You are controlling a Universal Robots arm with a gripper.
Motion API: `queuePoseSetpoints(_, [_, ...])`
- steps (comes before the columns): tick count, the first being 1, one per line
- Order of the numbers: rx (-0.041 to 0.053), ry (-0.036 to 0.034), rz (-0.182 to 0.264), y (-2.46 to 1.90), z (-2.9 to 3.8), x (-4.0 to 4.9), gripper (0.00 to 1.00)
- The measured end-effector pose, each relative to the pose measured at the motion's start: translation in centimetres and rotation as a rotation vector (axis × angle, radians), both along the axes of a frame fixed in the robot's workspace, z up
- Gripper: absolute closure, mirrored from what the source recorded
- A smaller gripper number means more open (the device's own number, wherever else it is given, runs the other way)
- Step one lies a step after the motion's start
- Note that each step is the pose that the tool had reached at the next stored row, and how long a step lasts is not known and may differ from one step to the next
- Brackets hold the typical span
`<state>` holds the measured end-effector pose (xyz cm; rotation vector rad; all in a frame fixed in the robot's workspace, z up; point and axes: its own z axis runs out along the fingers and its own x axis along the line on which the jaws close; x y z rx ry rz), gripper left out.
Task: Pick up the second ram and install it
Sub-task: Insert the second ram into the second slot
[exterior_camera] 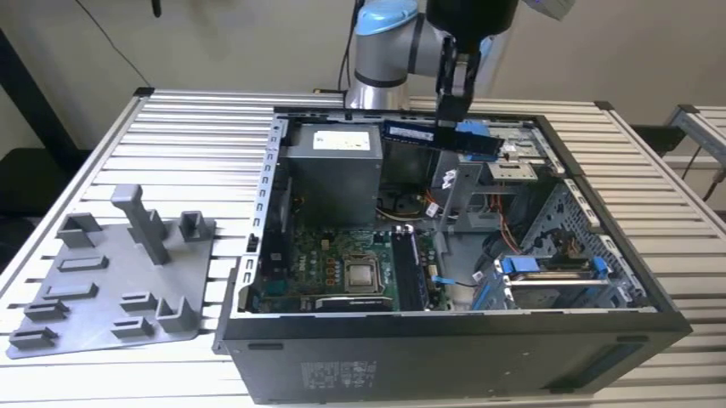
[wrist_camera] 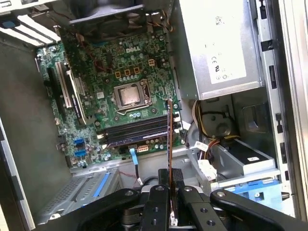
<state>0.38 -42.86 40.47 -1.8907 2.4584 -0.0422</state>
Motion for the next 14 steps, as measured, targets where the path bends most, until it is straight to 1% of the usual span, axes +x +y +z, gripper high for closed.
queuePoseSetpoints(14, [0.0000,0.0000,-0.181,0.00,-0.02,0.00,0.86])
